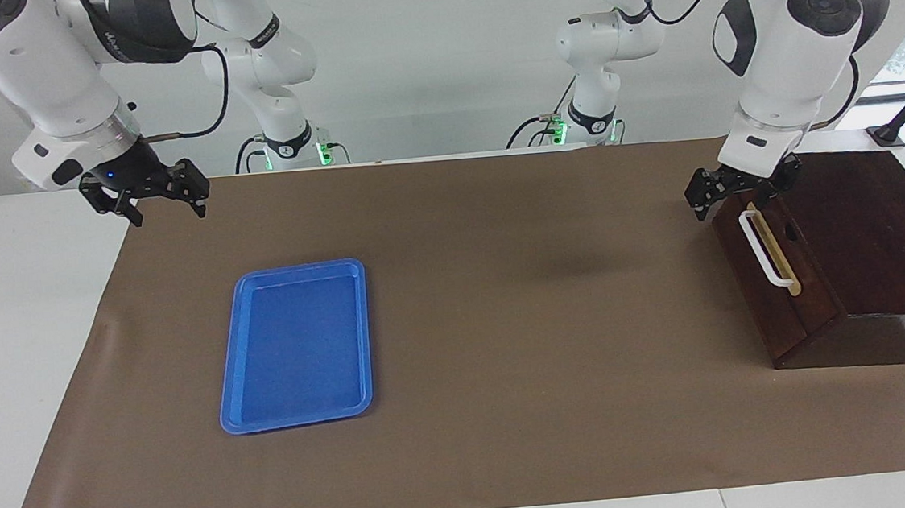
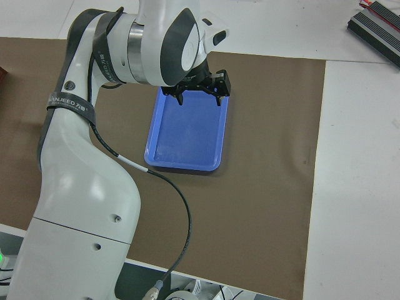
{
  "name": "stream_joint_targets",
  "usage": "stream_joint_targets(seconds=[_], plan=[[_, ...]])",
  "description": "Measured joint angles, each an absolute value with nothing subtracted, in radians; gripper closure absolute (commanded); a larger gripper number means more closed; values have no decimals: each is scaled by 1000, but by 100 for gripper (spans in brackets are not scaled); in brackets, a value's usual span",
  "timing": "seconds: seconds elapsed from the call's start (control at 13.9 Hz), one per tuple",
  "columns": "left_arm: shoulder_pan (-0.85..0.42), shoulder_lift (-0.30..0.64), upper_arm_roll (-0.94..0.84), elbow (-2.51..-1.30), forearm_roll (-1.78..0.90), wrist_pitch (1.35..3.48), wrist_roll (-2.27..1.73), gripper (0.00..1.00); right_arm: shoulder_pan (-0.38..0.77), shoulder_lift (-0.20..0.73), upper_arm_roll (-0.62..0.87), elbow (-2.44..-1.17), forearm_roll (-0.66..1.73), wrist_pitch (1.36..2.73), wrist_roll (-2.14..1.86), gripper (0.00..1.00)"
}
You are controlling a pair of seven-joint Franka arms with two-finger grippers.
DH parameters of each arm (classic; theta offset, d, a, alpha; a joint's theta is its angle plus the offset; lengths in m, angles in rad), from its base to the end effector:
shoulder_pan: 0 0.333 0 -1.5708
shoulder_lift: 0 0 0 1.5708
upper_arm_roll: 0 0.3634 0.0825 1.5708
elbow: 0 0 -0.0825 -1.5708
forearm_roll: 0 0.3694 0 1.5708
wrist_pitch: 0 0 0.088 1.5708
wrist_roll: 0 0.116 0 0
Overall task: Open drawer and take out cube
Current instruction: 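Pull the wooden drawer open with the left gripper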
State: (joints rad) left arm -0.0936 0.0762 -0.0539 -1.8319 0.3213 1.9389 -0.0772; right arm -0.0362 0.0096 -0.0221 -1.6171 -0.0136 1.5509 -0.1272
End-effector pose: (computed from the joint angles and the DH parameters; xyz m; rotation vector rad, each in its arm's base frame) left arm 0.5760 -0.0602 0.5351 -2.8364 0.2587 -0.0918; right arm 0.5374 -0.0329 0.6350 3.1307 0.1083 -0.1203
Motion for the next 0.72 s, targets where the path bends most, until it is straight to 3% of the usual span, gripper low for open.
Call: stream_joint_targets(seconds=[0.36, 0.72], plan=[[-67, 119, -40, -1970, 453, 2148, -79, 0, -36, 10, -22, -1617, -14, 1550, -127, 0], [-31, 113, -38, -2033, 468, 2207, -76, 0, -36, 10, -22, -1617, -14, 1550, -127, 0]])
